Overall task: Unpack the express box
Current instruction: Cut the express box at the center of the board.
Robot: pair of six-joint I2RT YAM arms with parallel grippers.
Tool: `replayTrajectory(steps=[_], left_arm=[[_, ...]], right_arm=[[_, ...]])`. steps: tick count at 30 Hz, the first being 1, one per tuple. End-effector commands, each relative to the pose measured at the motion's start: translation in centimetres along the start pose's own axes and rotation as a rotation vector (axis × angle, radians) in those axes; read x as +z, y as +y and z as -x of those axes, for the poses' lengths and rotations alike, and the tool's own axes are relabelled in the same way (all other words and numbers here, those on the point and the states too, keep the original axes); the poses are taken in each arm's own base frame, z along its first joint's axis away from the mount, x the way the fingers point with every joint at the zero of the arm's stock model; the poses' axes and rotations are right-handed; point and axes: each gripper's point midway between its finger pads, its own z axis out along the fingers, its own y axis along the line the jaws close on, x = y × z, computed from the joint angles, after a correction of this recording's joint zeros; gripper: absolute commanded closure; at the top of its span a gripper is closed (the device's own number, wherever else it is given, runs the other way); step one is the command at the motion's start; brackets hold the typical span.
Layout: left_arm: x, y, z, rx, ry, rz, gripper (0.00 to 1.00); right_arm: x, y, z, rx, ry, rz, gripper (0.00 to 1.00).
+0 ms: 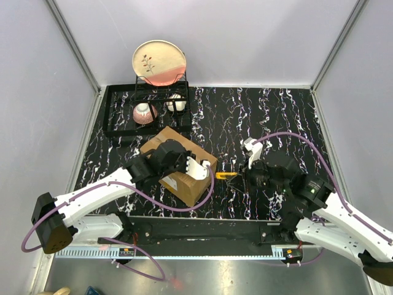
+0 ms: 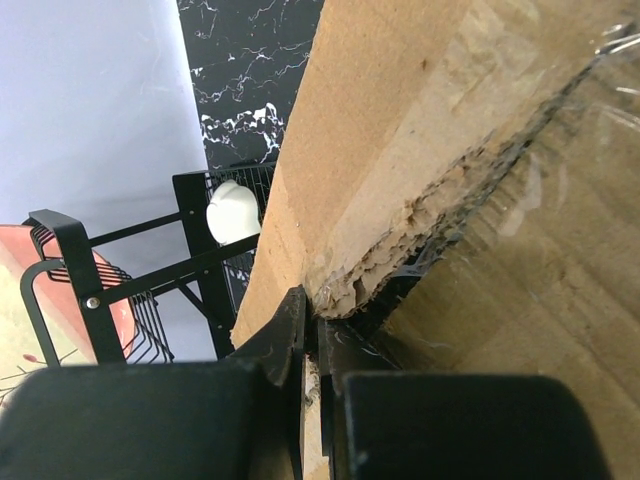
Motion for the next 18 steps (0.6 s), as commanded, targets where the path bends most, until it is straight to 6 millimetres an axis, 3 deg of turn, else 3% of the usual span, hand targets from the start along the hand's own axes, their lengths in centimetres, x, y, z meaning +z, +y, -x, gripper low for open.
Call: replayTrajectory(steps=[1, 7, 9, 18], left_arm=[[-1.2, 2.5, 1.8, -0.072, -0.068, 0.057, 1.00], [-1.5, 1.5, 2.2, -0.109, -0.089, -0.002, 1.00], [-1.8, 1.2, 2.2, -0.133, -0.090, -0.023, 1.00], [-2.2, 1.1, 2.4, -0.153, -0.097, -0.034, 1.00]], right_arm=[[-1.1, -1.5, 2.5, -0.097, -0.098, -0.113, 1.00], [0.2, -0.5, 3.1, -0.234, -0.110, -0.128, 1.00], [0.5, 0.6, 3.5, -0.284, -0.125, -0.118, 1.00], [-0.9, 2.7, 5.6, -0.432, -0.171, -0.172, 1.00]])
